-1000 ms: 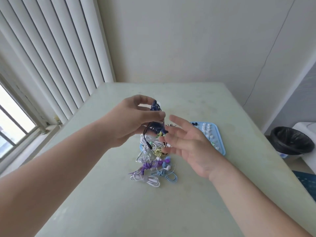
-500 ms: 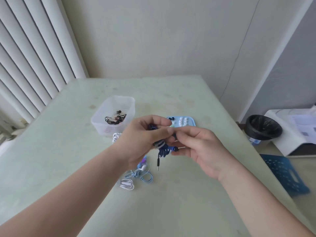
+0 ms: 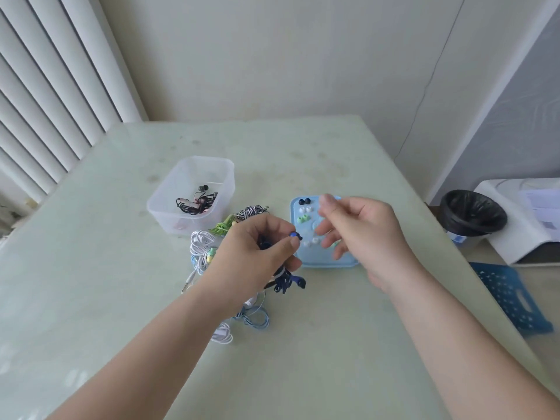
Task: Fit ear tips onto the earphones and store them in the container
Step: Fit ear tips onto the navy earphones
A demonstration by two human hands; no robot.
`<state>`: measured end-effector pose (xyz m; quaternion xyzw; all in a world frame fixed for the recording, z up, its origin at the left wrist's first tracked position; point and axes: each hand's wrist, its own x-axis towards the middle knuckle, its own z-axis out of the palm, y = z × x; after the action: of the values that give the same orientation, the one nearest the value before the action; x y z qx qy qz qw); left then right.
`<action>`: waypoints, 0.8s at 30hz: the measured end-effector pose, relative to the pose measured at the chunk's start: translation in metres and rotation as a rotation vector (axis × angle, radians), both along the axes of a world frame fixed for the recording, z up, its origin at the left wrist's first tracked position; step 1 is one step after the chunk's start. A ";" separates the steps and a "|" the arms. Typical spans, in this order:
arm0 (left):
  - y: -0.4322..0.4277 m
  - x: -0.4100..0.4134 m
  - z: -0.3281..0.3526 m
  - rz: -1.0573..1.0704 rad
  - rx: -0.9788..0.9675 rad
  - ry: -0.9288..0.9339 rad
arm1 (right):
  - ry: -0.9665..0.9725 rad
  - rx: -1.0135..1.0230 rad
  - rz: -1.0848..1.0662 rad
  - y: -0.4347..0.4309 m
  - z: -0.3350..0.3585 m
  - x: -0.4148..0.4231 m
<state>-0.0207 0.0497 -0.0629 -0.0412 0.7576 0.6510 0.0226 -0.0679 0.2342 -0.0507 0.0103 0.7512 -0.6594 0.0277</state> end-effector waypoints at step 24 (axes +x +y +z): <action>0.015 0.002 -0.025 0.178 0.502 0.006 | 0.226 0.785 0.166 -0.001 -0.014 -0.024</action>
<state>-0.0186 0.0646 -0.0882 -0.0989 0.5657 0.8182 -0.0273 -0.0919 0.2334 -0.0647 -0.1132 0.9421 -0.3156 -0.0079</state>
